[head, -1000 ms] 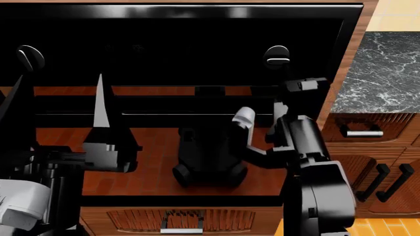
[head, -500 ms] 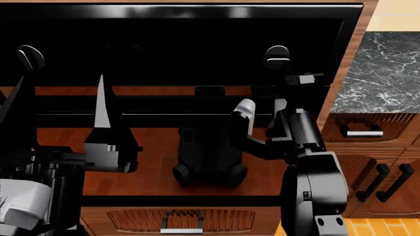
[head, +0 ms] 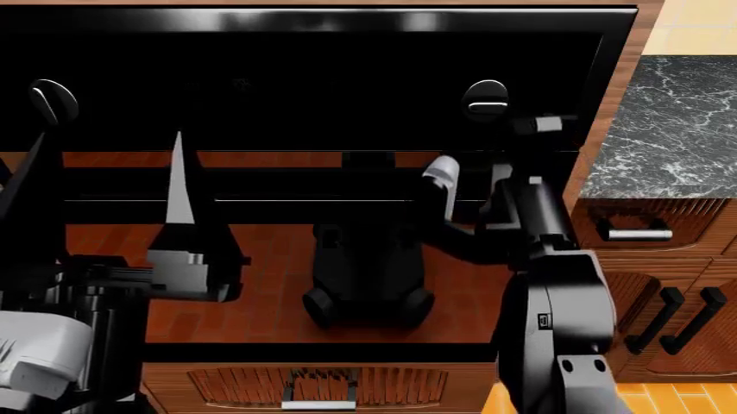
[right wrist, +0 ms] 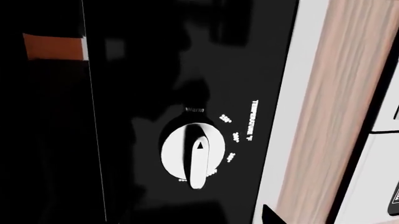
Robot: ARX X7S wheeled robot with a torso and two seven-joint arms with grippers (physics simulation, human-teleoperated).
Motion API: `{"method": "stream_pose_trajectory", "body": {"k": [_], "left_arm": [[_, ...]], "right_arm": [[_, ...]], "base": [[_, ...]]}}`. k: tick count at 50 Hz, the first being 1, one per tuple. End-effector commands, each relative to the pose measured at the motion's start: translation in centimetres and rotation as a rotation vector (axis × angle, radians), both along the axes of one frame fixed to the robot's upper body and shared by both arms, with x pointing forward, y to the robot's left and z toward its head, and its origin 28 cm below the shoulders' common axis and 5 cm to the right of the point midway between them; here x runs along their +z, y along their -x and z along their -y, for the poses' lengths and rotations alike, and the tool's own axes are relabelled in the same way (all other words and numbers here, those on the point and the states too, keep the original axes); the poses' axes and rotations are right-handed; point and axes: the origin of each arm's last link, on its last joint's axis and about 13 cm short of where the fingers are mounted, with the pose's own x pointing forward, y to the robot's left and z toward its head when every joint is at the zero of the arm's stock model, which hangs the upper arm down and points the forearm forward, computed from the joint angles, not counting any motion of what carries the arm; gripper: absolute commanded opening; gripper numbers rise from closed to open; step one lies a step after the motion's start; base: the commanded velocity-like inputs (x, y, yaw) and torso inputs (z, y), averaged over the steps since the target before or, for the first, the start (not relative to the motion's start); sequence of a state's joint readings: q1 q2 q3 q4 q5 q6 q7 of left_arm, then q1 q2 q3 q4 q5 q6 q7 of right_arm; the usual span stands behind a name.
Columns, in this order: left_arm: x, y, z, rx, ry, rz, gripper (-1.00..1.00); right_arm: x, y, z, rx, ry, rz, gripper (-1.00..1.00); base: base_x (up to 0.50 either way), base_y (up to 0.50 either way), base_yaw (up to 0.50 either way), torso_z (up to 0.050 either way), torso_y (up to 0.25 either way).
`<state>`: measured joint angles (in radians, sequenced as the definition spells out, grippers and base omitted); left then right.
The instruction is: Preheat the oven by turning the temperature knob.
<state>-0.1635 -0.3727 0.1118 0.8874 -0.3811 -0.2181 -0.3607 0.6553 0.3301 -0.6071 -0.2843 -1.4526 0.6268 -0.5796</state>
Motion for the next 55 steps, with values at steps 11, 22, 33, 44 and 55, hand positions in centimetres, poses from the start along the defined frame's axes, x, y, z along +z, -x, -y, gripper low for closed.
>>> {"method": "stream_pose_trajectory", "body": {"k": [11, 22, 33, 44, 55], "left_arm": [[0.1, 0.0, -0.1, 0.001, 0.006, 0.002, 1.00], [0.2, 0.0, -0.2, 0.001, 0.007, 0.002, 1.00], [0.1, -0.1, -0.2, -0.001, 0.006, 0.000, 1.00], [0.1, -0.1, -0.2, -0.001, 0.007, -0.003, 1.00], [0.1, -0.1, -0.2, 0.000, 0.008, -0.003, 1.00]], "right_arm": [[0.2, -1.1, -0.1, -0.011, 0.005, -0.002, 1.00], [0.6, -1.9, -0.1, -0.023, 0.017, 0.004, 1.00], [0.5, -2.1, -0.1, -0.027, 0.014, 0.000, 1.00], [0.3, -2.4, -0.3, -0.021, 0.022, 0.002, 1.00], [0.3, -2.5, -0.4, -0.019, 0.027, 0.000, 1.00]], "base": [[0.00, 0.00, 0.00, 0.000, 0.000], [0.00, 0.00, 0.00, 0.000, 0.000], [0.00, 0.00, 0.00, 0.000, 0.000], [0.00, 0.00, 0.00, 0.000, 0.000], [0.00, 0.00, 0.00, 0.000, 0.000]]}}
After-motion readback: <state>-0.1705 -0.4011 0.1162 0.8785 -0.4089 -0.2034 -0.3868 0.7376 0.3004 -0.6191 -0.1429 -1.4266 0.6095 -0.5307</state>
